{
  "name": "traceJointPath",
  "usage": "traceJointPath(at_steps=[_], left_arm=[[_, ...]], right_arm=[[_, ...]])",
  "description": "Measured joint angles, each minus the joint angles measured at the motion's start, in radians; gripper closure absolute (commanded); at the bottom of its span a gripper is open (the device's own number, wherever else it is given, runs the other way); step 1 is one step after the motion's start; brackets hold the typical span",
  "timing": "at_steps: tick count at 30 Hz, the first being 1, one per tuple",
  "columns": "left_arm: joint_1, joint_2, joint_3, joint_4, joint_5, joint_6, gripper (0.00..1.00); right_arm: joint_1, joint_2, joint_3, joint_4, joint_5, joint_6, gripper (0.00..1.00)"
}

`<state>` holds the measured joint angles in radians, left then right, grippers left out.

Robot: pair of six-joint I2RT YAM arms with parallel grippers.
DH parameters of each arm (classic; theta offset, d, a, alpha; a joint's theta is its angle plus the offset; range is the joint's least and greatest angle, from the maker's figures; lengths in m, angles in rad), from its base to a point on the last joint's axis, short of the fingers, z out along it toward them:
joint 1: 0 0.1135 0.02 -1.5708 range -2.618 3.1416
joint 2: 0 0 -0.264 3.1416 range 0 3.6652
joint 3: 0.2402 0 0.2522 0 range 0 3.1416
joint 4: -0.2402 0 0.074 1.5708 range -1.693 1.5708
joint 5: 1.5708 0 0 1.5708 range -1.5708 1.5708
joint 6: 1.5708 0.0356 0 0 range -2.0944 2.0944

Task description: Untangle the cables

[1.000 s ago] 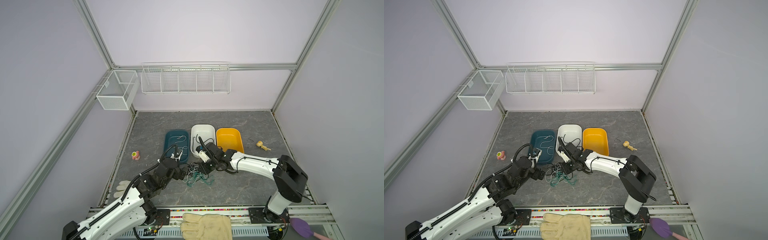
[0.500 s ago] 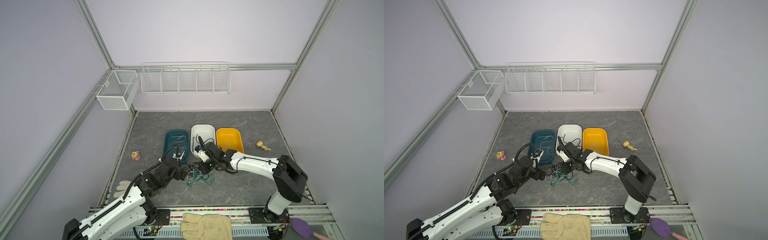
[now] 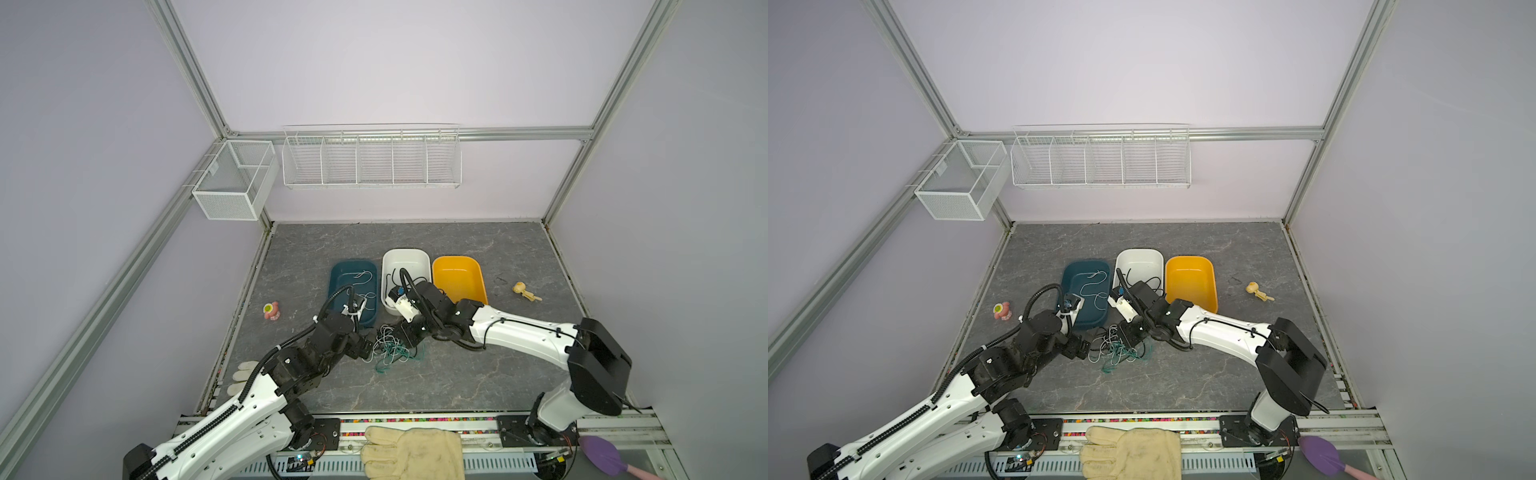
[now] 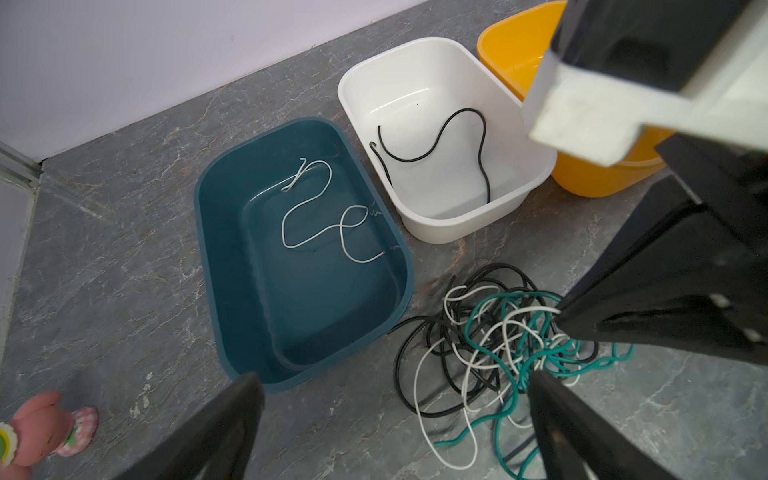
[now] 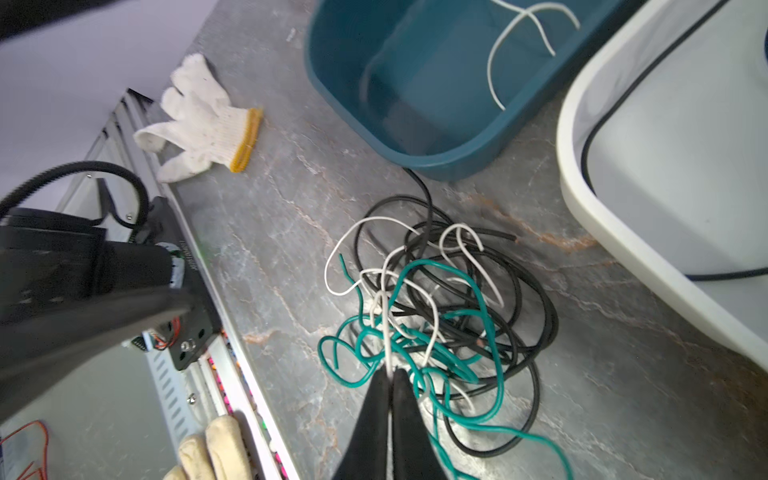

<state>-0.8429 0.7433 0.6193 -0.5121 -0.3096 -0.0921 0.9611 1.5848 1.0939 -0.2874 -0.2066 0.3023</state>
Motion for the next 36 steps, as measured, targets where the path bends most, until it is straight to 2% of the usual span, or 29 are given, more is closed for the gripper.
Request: traceJointPath(at_steps=[13, 21, 36], left_arm=[[0.0, 0.003, 0.013, -0.018, 0.08, -0.028, 0.01], [0.0, -0.001, 0.013, -0.026, 0.083, -0.028, 0.01], [0.0, -0.101, -0.033, 0.002, 0.114, -0.019, 0.01]], right_arm=[[0.035, -0.035, 0.14, -0.083, 0.056, 0.005, 0.93], [0.043, -0.138, 0.171, -0.117, 0.076, 0.009, 0.93], [0.048, -0.223, 0.254, -0.166, 0.04, 0.028, 0.93]])
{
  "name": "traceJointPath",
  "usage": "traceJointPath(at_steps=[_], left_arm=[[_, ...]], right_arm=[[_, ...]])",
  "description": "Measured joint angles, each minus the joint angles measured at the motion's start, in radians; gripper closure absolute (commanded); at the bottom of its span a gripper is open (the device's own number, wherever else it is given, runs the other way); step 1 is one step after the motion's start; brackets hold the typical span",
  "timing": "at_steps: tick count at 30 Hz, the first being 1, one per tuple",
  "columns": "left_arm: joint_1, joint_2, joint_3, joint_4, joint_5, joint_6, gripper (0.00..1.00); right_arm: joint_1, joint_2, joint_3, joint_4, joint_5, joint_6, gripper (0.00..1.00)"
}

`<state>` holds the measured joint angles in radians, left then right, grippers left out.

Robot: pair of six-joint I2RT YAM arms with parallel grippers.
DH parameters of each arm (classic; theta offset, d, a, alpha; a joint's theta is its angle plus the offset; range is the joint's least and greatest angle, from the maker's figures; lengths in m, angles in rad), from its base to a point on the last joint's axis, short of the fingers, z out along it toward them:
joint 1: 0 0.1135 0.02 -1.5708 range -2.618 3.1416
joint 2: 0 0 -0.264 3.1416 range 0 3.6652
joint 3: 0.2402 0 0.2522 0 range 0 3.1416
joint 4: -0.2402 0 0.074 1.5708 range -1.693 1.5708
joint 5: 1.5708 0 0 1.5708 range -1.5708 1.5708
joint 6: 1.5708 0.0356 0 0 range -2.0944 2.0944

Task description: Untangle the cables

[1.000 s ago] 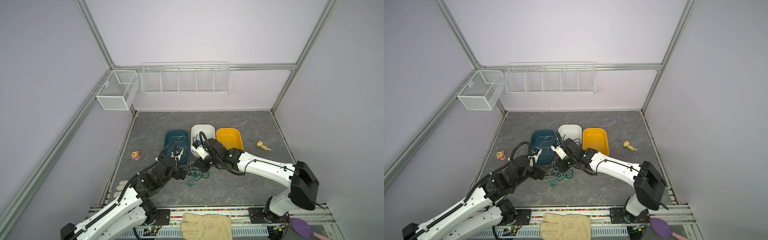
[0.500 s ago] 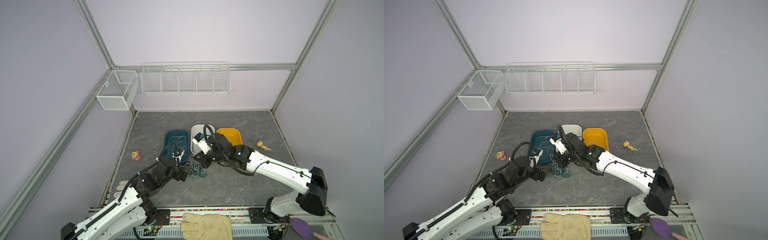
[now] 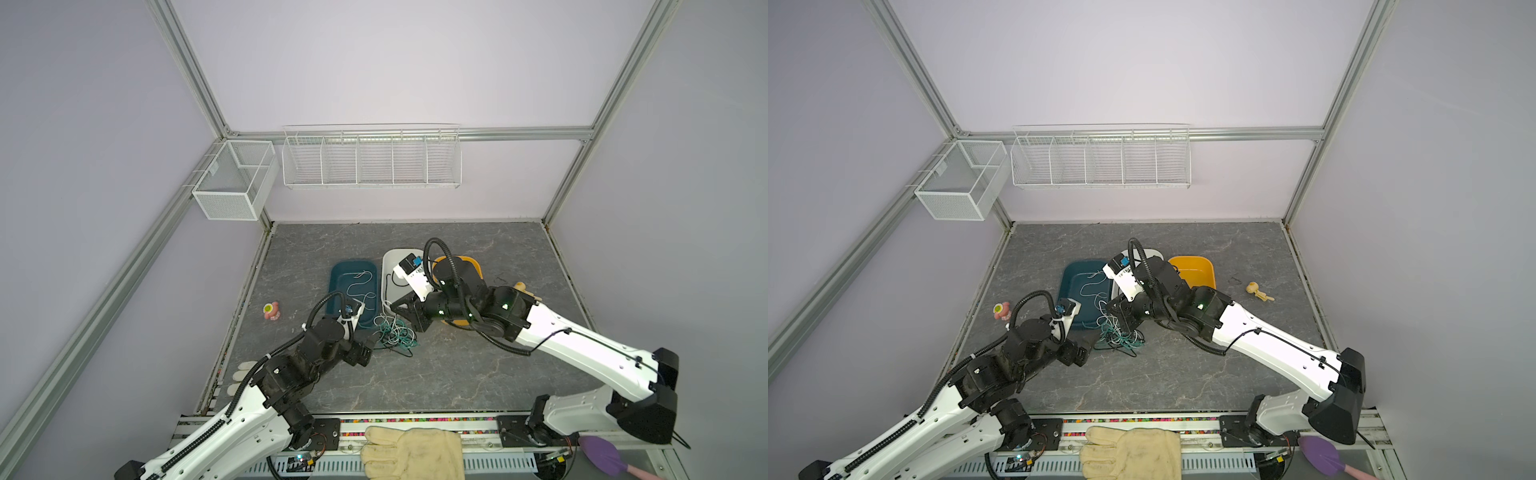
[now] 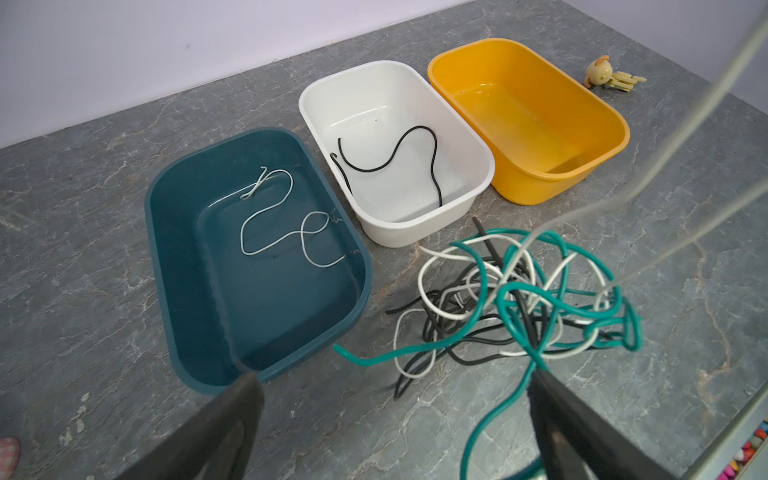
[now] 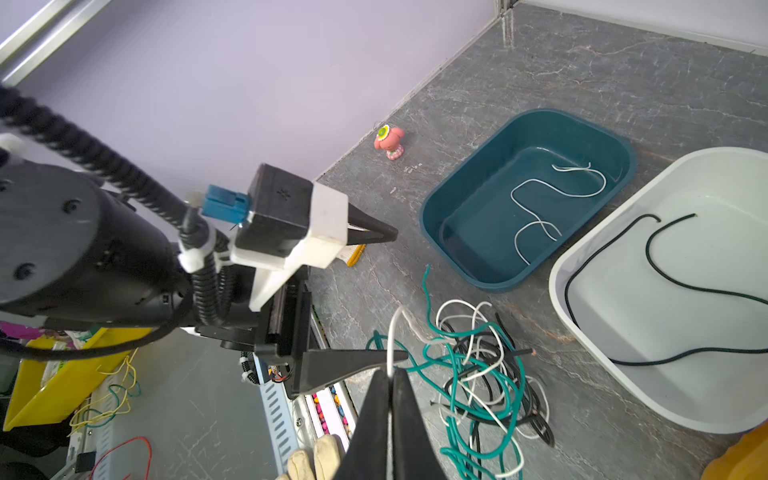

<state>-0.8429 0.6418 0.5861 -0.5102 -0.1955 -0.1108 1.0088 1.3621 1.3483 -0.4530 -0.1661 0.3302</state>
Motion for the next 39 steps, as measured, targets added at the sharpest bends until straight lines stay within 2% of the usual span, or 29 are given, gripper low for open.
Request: traceJointPath(at_steps=[9, 22, 28, 32, 39], left_arm=[[0.0, -0.011, -0.002, 0.016, 0.069, 0.006, 0.0], [-0.002, -0.022, -0.018, 0.042, 0.175, -0.013, 0.0], [-0.002, 0.021, -0.018, 0.041, 0.186, -0.02, 0.03], [-0.002, 0.034, -0.016, 0.027, 0.177, -0.022, 0.0], [-0.002, -0.043, -0.006, 0.01, 0.143, -0.041, 0.0]], right_arm=[[0.004, 0.0, 0.018, -0.003, -0.023, 0.031, 0.93], [0.07, -0.008, -0.058, 0.077, 0.009, 0.062, 0.93], [0.088, -0.012, -0.056, 0.076, 0.053, 0.058, 0.93], [0.088, -0.026, -0.054, 0.076, 0.078, 0.057, 0.93], [0.088, -0.046, -0.05, 0.071, 0.138, 0.047, 0.93]])
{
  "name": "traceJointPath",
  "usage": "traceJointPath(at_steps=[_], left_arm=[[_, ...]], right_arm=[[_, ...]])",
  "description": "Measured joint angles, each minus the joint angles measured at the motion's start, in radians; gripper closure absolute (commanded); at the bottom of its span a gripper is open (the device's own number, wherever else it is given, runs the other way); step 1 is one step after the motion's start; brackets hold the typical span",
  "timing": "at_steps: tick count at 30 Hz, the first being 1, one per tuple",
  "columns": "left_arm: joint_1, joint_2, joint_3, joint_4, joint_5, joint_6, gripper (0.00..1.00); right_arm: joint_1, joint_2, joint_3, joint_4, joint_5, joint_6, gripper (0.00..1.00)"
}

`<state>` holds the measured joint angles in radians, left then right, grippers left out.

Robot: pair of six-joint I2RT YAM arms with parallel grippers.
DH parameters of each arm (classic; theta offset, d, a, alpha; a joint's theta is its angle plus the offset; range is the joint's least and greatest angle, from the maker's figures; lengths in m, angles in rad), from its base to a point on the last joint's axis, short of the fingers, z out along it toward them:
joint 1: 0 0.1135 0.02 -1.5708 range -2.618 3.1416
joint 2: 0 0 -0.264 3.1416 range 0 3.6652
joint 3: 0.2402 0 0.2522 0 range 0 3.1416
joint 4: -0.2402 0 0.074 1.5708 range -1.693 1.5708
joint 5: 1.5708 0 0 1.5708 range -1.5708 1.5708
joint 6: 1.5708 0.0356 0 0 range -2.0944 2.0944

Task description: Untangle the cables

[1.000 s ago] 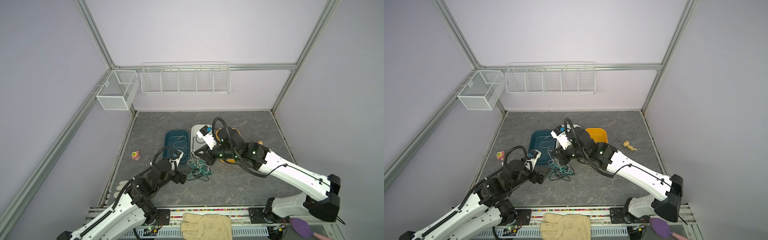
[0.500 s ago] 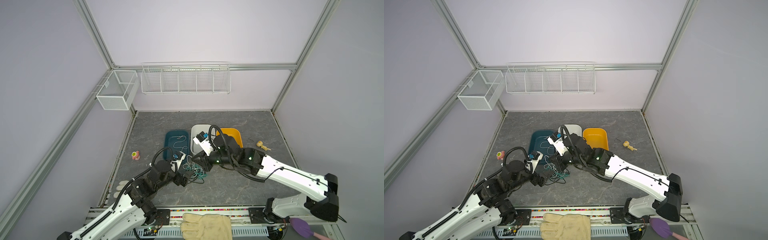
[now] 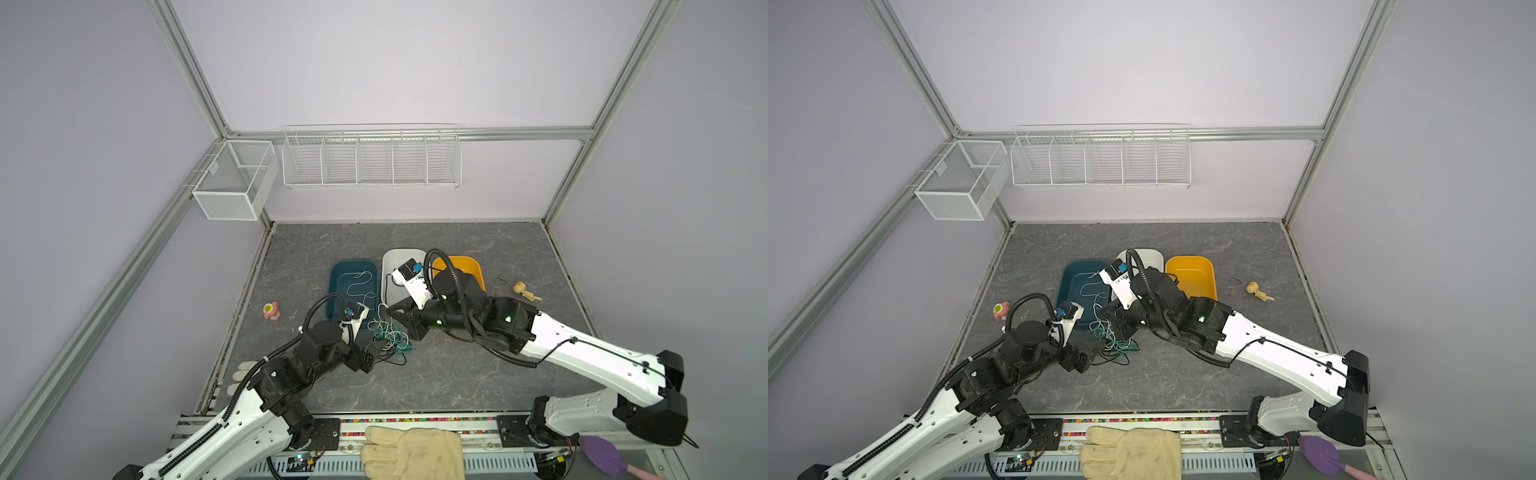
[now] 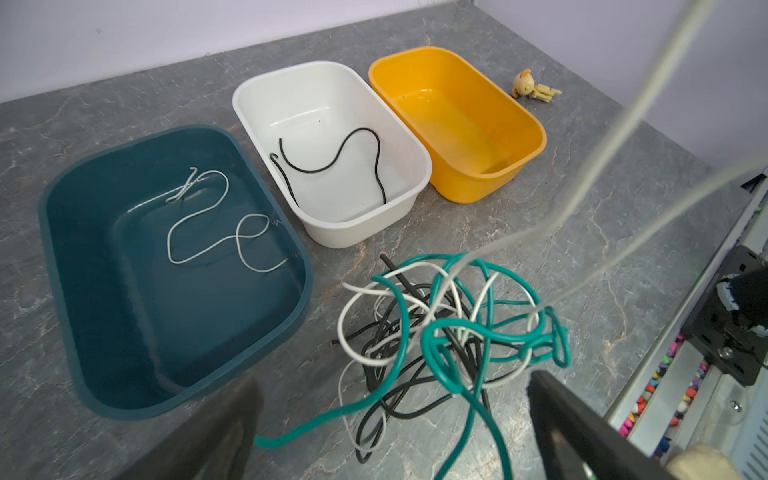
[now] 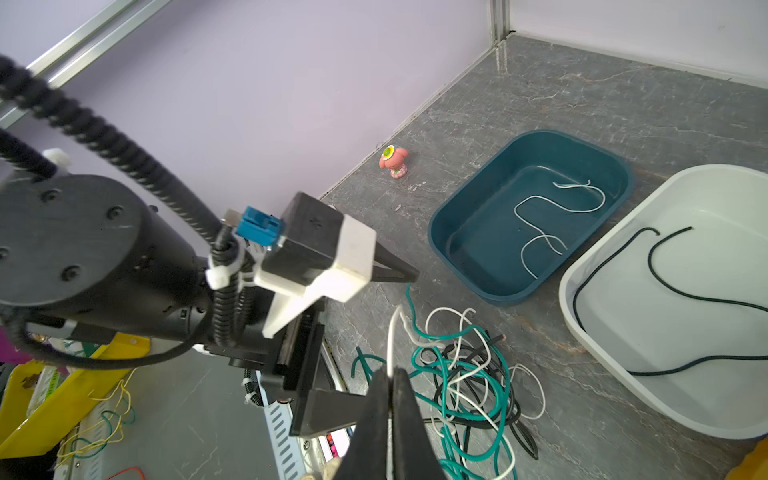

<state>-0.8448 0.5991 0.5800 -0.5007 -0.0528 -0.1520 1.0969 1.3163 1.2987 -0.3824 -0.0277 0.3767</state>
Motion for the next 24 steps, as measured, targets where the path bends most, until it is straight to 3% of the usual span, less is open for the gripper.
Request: traceJointPath(at_steps=[5, 13, 24], left_arm=[[0.0, 0.031, 0.049, -0.017, 0.016, -0.034, 0.08], [0.0, 0.197, 0.18, -0.102, 0.122, -0.15, 0.2], [0.0, 0.05, 0.091, -0.071, 0.178, -0.378, 0.44]], right_arm=[[0.0, -0.025, 0.001, 0.0, 0.016, -0.011, 0.93], [0.0, -0.041, 0.004, 0.0, 0.029, -0.025, 0.93], [0.0, -0.077, -0.006, 0.003, 0.031, -0.034, 0.93]])
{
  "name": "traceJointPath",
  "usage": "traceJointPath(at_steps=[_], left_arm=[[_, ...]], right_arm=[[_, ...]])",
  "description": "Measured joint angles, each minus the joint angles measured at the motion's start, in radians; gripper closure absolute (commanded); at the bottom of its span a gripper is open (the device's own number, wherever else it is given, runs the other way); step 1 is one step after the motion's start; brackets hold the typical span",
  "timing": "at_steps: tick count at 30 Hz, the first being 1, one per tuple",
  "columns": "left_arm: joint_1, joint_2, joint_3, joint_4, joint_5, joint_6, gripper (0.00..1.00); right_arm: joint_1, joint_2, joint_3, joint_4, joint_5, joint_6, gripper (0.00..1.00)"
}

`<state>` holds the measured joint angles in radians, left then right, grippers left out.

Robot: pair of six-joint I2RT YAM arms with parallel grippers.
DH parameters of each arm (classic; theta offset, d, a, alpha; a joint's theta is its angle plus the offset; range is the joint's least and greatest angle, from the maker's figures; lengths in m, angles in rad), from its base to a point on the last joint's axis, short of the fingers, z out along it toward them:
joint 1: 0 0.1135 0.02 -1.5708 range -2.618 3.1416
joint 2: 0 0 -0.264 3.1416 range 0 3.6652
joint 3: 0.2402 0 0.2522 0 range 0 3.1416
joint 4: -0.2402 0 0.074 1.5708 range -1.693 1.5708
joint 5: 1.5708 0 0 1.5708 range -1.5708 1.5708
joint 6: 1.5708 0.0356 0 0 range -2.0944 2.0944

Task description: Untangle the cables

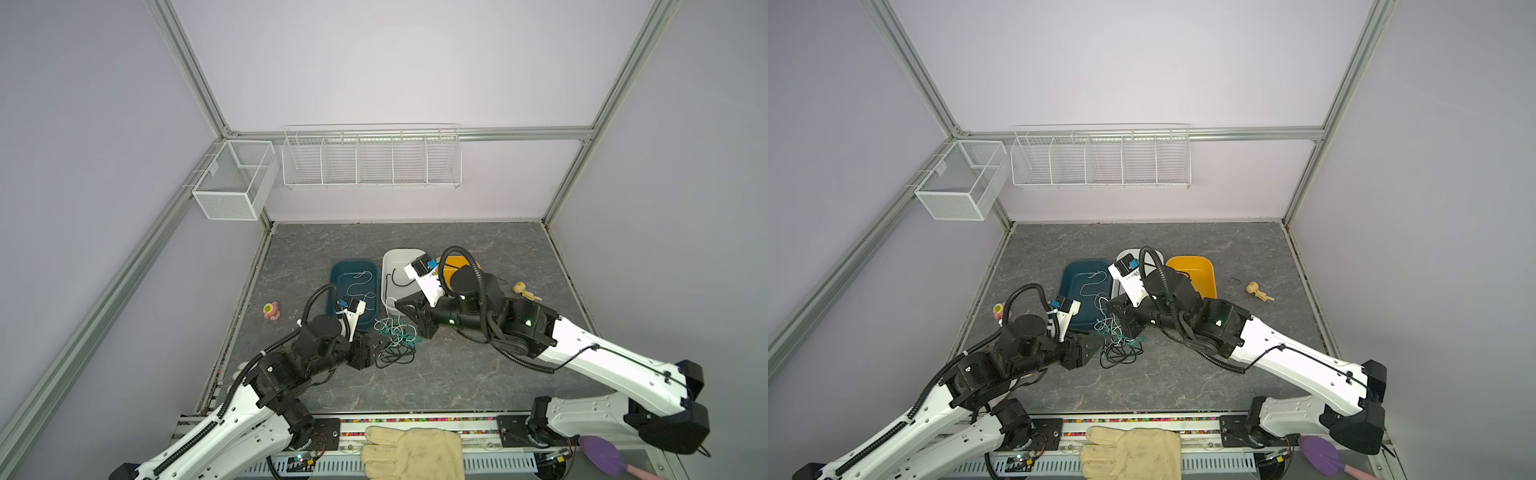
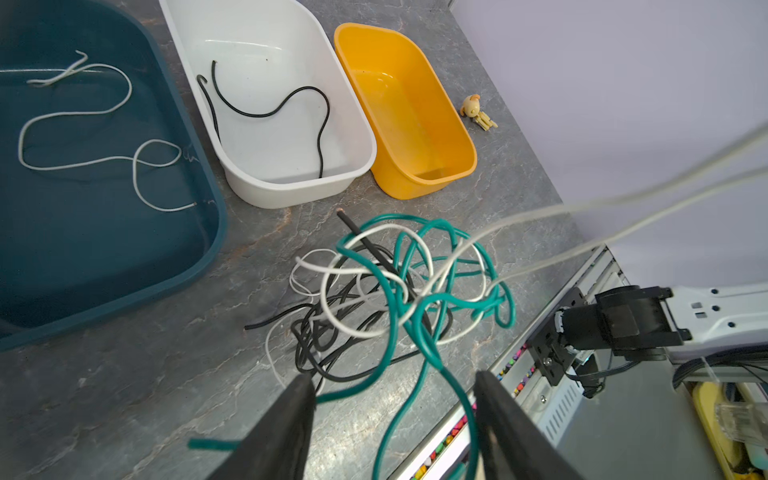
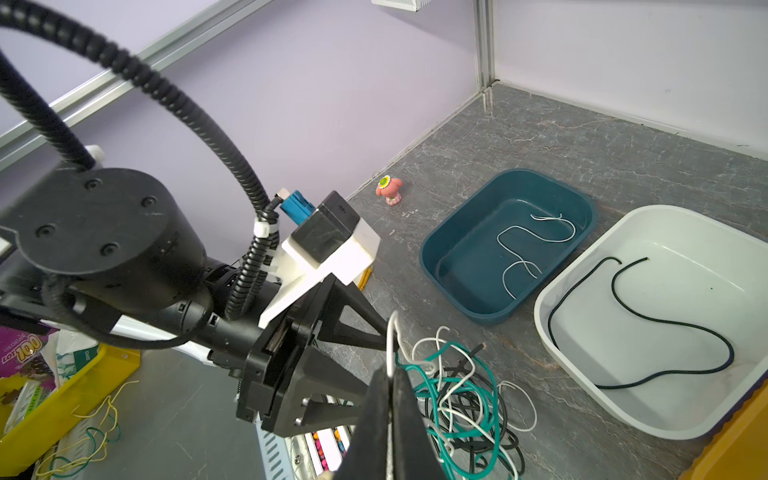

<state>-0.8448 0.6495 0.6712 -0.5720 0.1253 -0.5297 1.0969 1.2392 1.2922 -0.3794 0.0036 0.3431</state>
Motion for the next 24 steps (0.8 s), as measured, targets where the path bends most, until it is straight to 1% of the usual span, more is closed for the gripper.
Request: traceJointPath(at_steps=[3, 5, 7, 13, 17, 21, 24], left_arm=[[0.0, -0.004, -0.008, 0.014, 0.003, -0.028, 0.47], [0.0, -0.003, -0.018, 0.024, 0.003, -0.044, 0.53], [0.0, -0.004, -0.034, 0.034, 0.003, -0.058, 0.55], [0.0, -0.005, -0.055, 0.053, 0.002, -0.07, 0.57], [0.0, -0.005, -0.07, 0.082, 0.002, -0.079, 0.61], [0.0, -0.004, -0.091, 0.102, 0.002, -0.091, 0.66], [0.0, -0.005, -0.104, 0.111, 0.002, -0.097, 0.73]], right_arm=[[0.0, -0.005, -0.011, 0.003, 0.0, 0.0, 0.93], [0.0, -0.005, -0.017, 0.004, 0.0, 0.0, 0.93], [0.0, -0.005, -0.022, 0.003, 0.0, 0.0, 0.93], [0.001, -0.005, -0.024, 0.004, -0.001, 0.001, 0.93], [0.004, -0.005, -0.028, 0.01, -0.004, 0.001, 0.93], [0.008, -0.005, -0.033, 0.014, -0.005, 0.001, 0.93], [0.012, -0.005, -0.044, 0.021, -0.004, 0.001, 0.93]])
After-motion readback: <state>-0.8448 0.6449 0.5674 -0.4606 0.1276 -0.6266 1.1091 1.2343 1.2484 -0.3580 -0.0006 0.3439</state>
